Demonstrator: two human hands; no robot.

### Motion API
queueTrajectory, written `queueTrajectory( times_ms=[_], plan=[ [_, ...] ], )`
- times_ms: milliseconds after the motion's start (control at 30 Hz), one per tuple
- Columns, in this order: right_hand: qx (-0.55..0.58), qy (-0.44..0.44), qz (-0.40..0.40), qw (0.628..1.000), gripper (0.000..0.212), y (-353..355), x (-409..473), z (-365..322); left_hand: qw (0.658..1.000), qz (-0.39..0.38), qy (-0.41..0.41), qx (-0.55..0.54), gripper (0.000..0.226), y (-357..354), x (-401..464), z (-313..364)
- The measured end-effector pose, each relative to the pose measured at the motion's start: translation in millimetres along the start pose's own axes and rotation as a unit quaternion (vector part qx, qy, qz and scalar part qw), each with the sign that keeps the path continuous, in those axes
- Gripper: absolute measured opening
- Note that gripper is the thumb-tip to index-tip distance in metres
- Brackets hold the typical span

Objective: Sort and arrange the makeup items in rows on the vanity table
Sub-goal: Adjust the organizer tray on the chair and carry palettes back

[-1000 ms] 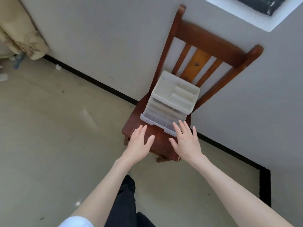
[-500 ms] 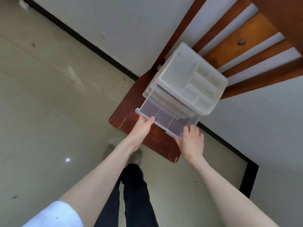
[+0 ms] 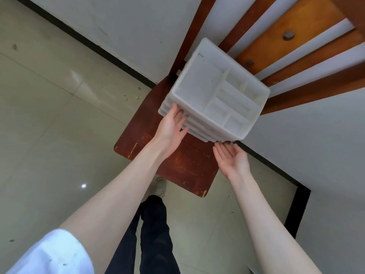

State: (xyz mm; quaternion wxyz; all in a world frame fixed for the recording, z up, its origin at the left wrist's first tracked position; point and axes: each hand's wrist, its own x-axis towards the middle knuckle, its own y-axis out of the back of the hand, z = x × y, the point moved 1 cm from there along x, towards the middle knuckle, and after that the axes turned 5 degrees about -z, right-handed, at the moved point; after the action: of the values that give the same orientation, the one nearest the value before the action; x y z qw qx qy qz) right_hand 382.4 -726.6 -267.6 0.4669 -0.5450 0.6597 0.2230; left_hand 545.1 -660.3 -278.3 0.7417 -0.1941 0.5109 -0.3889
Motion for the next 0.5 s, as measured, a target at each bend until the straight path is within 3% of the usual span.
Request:
queueTrajectory(
  times_ms=[133,333,500],
  plan=[
    [0.105,-0.021,-0.016,0.994,0.042,-8,5,-13,1.000,-0.004,-0.002,-0.001,0.058,-5,6,-1],
    [0.115,-0.043,0.014,0.992,0.047,-10,11,-1,0.998,0.060,0.016,0.007,0.046,22,16,-16],
    [0.180,-0.039,-0.008,0.983,0.058,-8,16,1,0.992,0.077,0.085,-0.051,0.064,35,43,-34]
  ],
)
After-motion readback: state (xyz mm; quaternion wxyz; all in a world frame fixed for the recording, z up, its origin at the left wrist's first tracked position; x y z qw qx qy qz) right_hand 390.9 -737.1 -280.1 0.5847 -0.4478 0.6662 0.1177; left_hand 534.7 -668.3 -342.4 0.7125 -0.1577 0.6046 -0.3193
